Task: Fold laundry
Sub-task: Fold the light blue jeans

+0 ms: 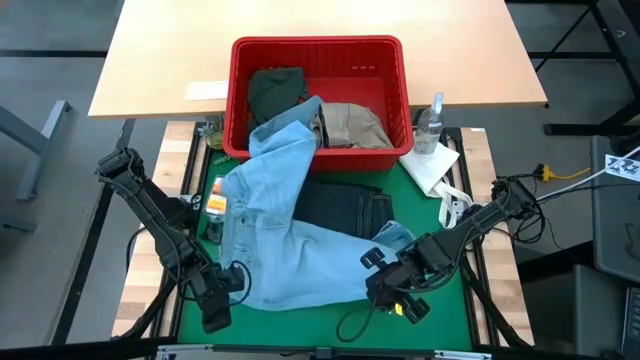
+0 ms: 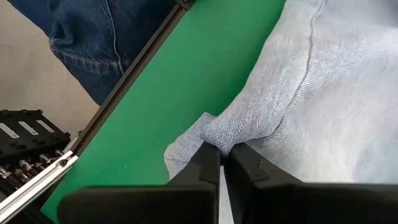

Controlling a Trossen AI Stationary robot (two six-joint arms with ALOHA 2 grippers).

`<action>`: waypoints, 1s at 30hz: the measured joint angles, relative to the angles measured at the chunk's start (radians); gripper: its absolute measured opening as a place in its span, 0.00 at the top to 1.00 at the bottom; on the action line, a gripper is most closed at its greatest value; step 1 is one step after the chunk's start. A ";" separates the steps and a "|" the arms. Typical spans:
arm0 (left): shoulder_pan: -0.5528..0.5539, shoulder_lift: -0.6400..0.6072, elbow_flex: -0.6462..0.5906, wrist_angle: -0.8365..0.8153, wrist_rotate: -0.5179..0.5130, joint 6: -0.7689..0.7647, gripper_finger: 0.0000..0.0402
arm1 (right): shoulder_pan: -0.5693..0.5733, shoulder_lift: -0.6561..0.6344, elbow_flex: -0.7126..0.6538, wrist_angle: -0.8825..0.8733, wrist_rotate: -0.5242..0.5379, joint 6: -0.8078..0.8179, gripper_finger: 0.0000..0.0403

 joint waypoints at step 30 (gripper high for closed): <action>0.183 -0.001 -0.001 -0.111 -0.309 0.432 0.78 | -0.201 -0.003 0.056 -0.344 0.161 -0.038 0.62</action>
